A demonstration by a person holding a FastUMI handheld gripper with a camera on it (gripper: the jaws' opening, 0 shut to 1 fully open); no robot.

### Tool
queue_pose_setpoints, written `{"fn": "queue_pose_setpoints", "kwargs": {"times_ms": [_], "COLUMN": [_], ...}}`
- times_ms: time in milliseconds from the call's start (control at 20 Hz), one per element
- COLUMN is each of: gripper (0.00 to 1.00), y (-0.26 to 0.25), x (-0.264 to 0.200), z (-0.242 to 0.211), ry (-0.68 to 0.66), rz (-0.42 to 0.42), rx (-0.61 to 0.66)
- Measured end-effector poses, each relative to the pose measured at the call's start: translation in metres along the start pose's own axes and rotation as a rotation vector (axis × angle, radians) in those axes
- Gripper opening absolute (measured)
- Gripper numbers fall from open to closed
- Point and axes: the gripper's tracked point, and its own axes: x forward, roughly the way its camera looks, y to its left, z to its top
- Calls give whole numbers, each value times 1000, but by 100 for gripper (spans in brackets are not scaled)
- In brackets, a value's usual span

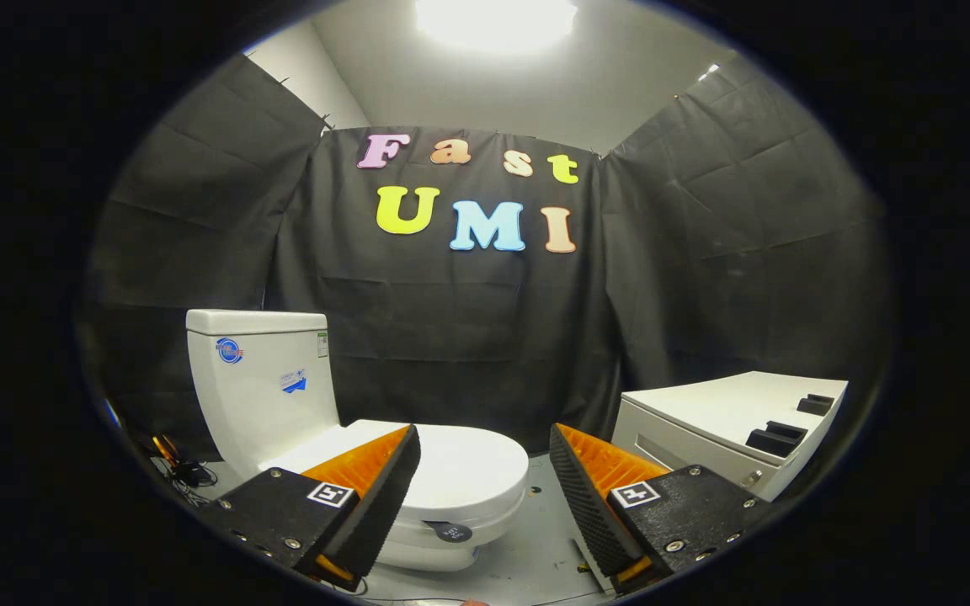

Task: Open the toilet lid.

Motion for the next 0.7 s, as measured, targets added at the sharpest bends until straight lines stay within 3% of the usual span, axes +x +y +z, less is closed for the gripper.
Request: {"fn": "queue_pose_setpoints", "kwargs": {"times_ms": [250,450,700], "gripper": [95,95,89], "y": [2,3,-8], "x": [1,17,44], "z": [-4,-14,-30], "ry": [-5,-10,3], "rz": [17,55,28], "rx": [73,238,486]}}
